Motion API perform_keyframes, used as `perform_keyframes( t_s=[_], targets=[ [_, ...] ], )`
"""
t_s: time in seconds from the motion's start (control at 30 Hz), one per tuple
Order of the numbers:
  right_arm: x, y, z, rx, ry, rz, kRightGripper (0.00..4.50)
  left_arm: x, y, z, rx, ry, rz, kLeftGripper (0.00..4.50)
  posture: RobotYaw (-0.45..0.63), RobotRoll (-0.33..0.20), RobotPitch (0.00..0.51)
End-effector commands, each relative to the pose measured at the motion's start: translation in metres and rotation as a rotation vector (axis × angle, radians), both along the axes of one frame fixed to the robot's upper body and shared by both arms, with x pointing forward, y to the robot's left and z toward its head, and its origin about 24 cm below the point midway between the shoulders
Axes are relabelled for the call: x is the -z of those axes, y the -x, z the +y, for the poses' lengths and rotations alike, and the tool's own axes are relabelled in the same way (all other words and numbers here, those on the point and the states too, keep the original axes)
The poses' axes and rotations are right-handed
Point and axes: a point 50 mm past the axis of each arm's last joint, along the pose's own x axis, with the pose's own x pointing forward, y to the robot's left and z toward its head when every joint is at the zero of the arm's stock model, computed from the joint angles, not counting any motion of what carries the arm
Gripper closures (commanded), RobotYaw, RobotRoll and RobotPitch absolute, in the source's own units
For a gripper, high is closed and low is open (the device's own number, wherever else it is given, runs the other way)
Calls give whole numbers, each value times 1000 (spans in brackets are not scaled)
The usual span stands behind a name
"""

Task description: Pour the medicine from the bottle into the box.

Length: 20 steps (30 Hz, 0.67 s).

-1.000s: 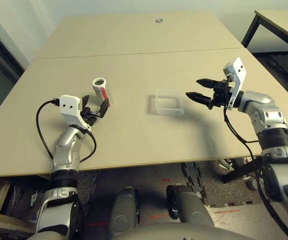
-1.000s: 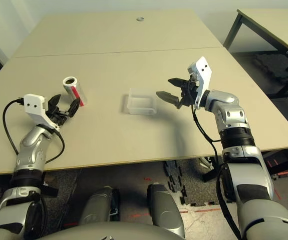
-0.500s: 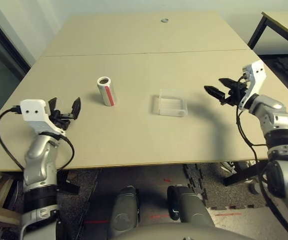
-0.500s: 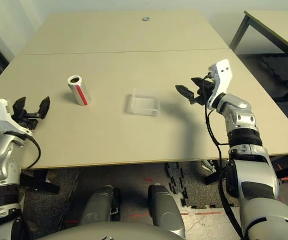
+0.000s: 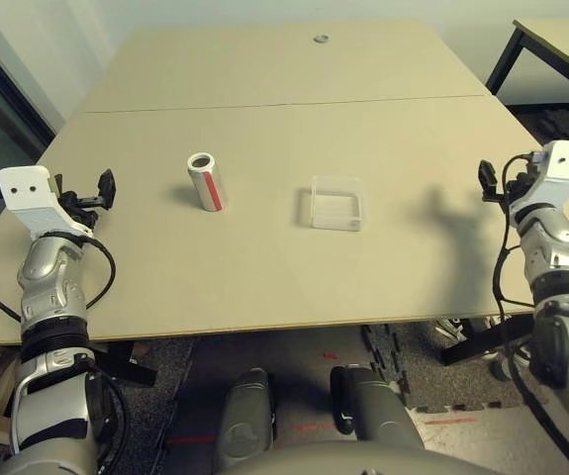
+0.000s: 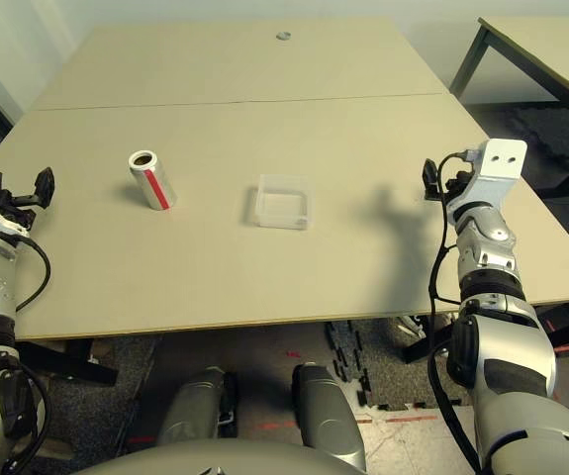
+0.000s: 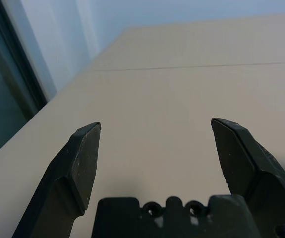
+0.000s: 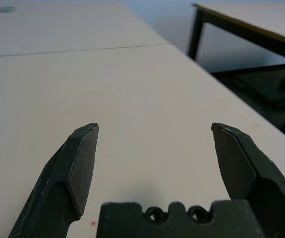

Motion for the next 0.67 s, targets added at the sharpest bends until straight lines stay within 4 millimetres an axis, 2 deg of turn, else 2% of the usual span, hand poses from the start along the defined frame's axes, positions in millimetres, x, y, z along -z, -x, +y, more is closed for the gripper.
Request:
perform_keyframes(
  t_s=[0.03, 0.43, 0.67],
  targets=[
    [4, 2, 0, 32, 4, -5, 0, 4, -3, -2, -8, -5, 9, 22, -31, 0, 85],
    [4, -3, 9, 27, 32, -8, 0, 10, -7, -1, -59, -18, 28, 22, -21, 0, 95],
    [0, -9, 21, -64, 2, -42, 0, 15, 1, 5, -94, -21, 41, 22, -23, 0, 92]
  ],
)
